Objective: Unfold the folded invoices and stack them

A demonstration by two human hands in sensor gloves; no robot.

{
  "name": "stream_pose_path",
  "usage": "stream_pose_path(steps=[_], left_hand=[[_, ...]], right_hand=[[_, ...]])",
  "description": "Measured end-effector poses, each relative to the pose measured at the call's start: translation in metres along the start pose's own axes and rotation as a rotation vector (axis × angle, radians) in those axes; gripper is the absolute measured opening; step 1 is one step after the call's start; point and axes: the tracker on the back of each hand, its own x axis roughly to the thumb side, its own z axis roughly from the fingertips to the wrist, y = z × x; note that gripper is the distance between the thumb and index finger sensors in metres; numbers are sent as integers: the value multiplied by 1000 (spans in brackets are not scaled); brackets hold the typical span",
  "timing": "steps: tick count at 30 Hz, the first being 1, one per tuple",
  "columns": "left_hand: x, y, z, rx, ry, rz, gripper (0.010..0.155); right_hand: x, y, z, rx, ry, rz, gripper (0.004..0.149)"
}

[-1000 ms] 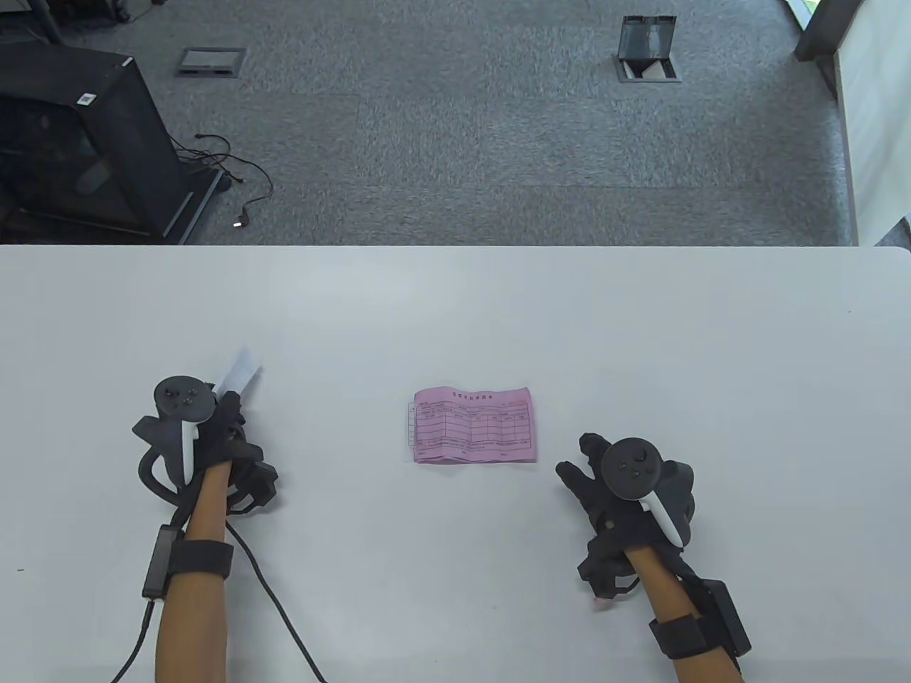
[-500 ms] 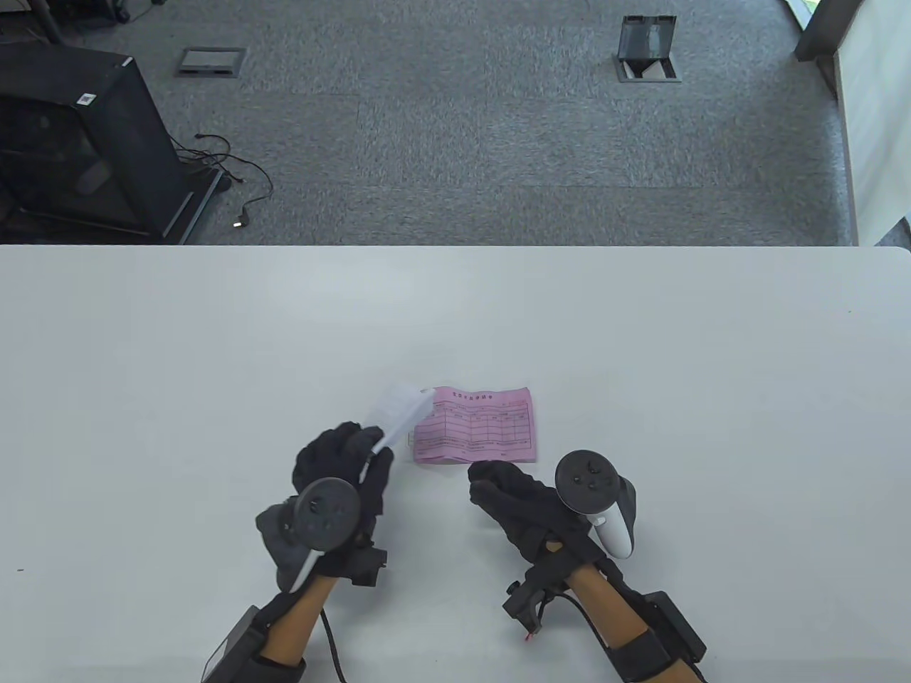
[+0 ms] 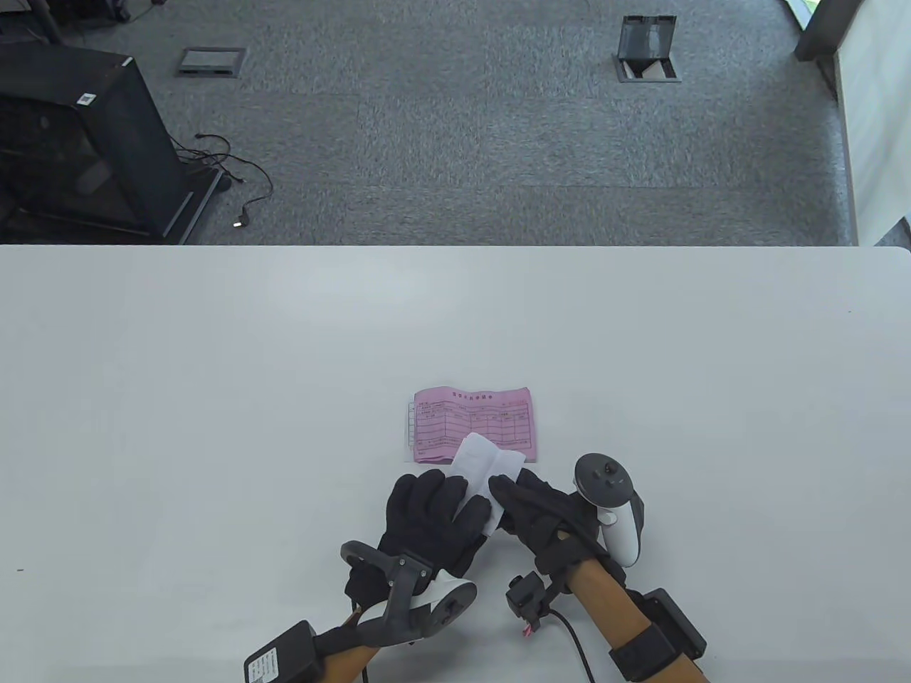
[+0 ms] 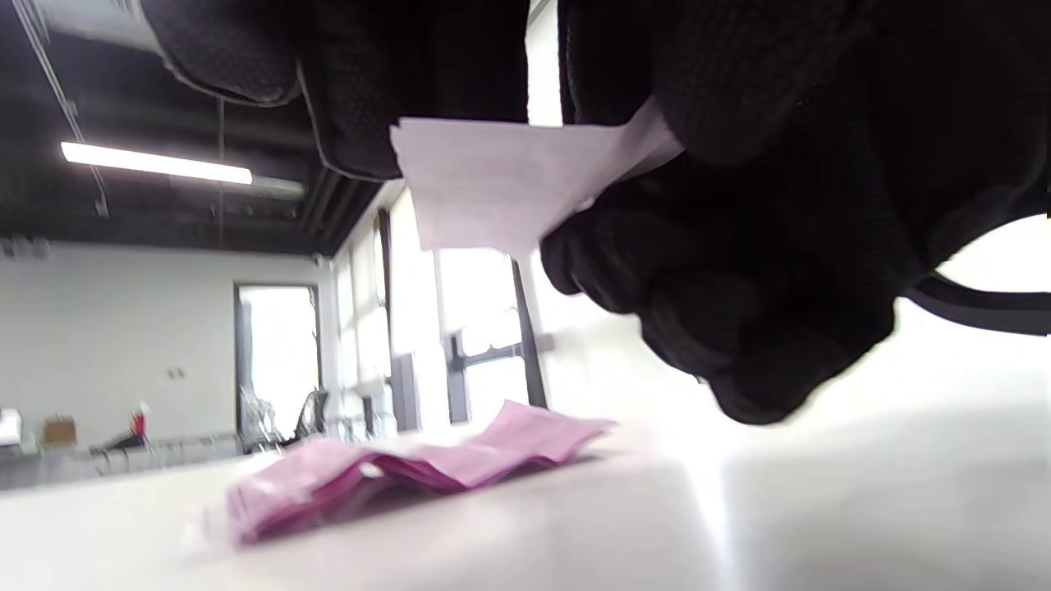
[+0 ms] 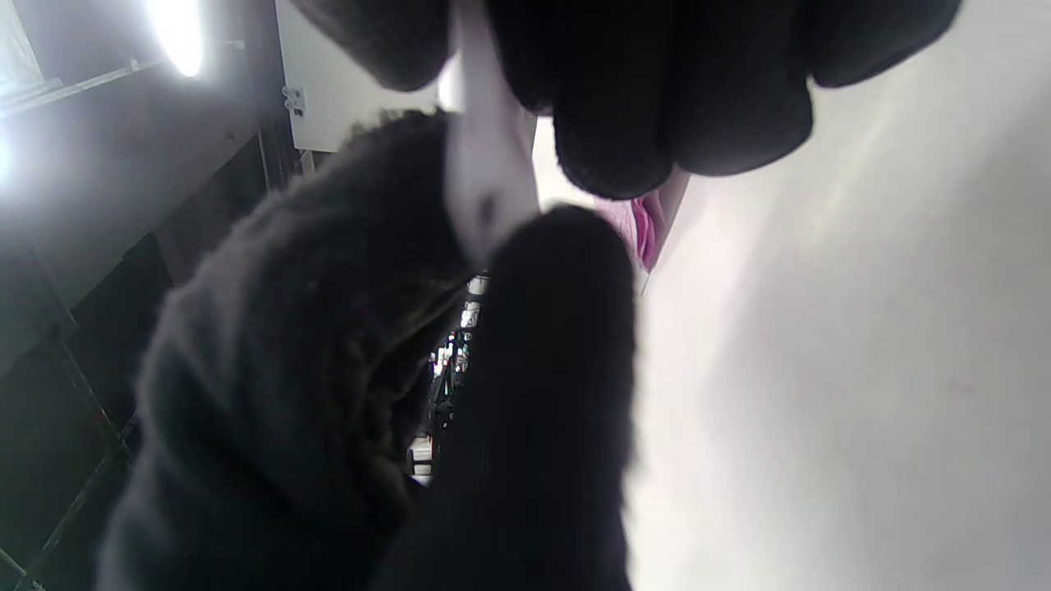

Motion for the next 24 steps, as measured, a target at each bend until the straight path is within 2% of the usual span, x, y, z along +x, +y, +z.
stream_pose_path(steps=[3, 5, 8, 11, 13, 16, 20, 22, 24], left_hand=[[-16, -4, 2, -69, 53, 249, 72], [-35, -10, 3, -116, 166, 516, 80], [-56, -24, 6, -215, 343, 887, 86], [-66, -38, 8, -317, 415, 1160, 89], [-68, -46, 10, -359, 413, 1315, 89], [-69, -49, 12, -349, 450, 1418, 80], [-71, -50, 11, -364, 458, 1362, 49], [-72, -51, 12, -350, 484, 1370, 43], [-74, -49, 13, -312, 531, 1340, 42]], right_hand=[[2, -5, -1, -15, -28, 38, 45], [5, -7, -1, -3, -80, 96, 44], [10, -3, 0, 64, -153, 153, 44], [13, 2, 2, 95, -195, 178, 44], [14, 4, 4, 104, -218, 177, 43], [15, 4, 5, 102, -227, 179, 43], [14, 3, 4, 78, -240, 199, 43], [15, 2, 5, 52, -235, 210, 45], [17, -2, 10, -51, -232, 242, 51]])
